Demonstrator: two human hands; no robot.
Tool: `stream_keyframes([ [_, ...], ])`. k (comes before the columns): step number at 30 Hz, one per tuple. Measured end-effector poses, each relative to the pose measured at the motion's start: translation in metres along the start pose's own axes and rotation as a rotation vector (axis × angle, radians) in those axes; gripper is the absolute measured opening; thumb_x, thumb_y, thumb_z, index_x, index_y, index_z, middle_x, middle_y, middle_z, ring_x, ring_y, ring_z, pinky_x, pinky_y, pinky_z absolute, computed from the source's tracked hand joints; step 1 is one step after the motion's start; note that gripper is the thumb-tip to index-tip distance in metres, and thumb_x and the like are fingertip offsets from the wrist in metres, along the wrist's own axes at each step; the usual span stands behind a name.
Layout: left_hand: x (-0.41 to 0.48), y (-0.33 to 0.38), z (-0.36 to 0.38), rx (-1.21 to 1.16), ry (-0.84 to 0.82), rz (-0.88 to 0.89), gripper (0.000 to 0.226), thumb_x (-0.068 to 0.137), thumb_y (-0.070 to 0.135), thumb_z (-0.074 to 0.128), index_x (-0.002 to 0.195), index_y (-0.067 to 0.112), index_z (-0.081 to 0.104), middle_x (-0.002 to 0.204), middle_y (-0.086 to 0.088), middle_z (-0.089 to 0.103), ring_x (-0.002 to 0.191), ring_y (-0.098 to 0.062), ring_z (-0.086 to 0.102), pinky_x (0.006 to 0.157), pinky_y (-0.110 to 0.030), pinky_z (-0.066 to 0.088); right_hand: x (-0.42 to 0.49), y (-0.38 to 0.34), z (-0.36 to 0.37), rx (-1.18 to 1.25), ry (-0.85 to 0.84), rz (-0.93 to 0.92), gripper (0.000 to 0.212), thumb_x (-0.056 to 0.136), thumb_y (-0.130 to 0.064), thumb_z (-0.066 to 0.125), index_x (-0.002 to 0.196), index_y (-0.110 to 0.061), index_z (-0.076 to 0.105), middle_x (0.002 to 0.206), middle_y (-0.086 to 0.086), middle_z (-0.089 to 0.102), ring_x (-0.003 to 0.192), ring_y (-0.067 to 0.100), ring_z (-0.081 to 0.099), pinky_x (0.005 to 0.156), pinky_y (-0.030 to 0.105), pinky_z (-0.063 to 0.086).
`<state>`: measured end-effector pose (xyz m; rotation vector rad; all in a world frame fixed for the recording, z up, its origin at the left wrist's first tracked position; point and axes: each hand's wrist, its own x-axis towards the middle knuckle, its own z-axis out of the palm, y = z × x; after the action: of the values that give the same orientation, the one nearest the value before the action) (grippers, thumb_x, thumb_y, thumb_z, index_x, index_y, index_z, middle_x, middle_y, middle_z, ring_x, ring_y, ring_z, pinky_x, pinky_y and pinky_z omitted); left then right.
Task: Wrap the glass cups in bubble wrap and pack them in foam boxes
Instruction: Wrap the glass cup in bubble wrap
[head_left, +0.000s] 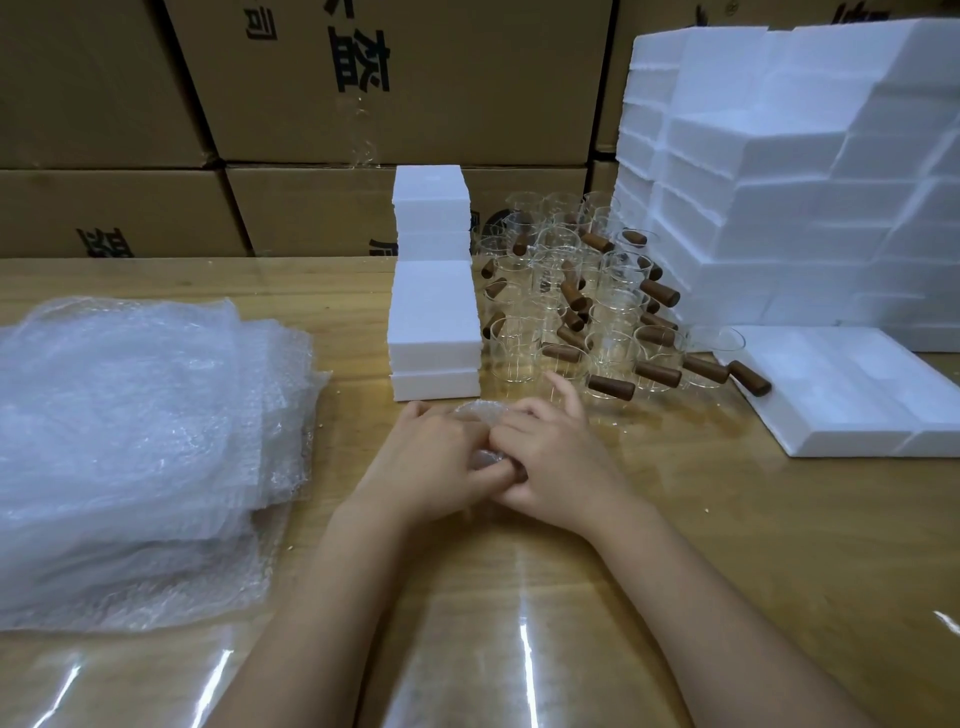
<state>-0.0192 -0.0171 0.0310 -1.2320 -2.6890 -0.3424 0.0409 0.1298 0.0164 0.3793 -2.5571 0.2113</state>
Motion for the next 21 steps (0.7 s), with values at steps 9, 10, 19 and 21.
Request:
stream_keyframes([
  [9,-0.012,-0.006,0.012,-0.148,0.471,0.049,0.033,0.066,0.045,0.061,0.076,0.014,0.069,0.092,0.004,0.062,0.093,-0.022,0.062,0.082,-0.037,0.046,0.012,-0.004,-0.002,-0.137,-0.26,0.028,0.03,0.079,-0.044,0.045,0.077,-0.022,0.066,0.08,-0.007,0.067,0.091,0.023,0.058,0.113,0.052,0.014],
  [10,-0.014,-0.007,0.013,-0.274,0.426,-0.012,0.042,0.064,0.048,0.063,0.09,0.016,0.066,0.103,0.005,0.056,0.094,-0.015,0.059,0.078,-0.031,0.046,0.012,-0.005,0.0,-0.131,-0.275,0.031,0.029,0.078,-0.044,0.049,0.078,-0.021,0.065,0.084,-0.006,0.066,0.095,0.024,0.056,0.113,0.05,0.013],
  [19,-0.015,-0.012,0.026,-0.898,0.101,-0.288,0.073,0.076,0.04,0.076,0.138,0.032,0.039,0.122,0.025,0.052,0.102,0.025,0.049,0.081,0.002,0.036,-0.012,0.017,0.003,0.138,0.05,0.038,0.054,0.076,-0.05,0.057,0.122,-0.021,0.057,0.126,-0.003,0.051,0.118,0.011,0.047,0.113,0.046,0.02],
  [21,-0.015,-0.013,0.026,-0.918,0.122,-0.289,0.054,0.078,0.03,0.077,0.121,0.042,0.047,0.108,0.026,0.06,0.095,0.019,0.056,0.076,0.0,0.039,-0.012,0.018,0.003,0.272,0.117,0.109,0.048,0.083,-0.045,0.05,0.123,-0.02,0.054,0.124,-0.004,0.05,0.118,0.008,0.045,0.107,0.039,0.029],
])
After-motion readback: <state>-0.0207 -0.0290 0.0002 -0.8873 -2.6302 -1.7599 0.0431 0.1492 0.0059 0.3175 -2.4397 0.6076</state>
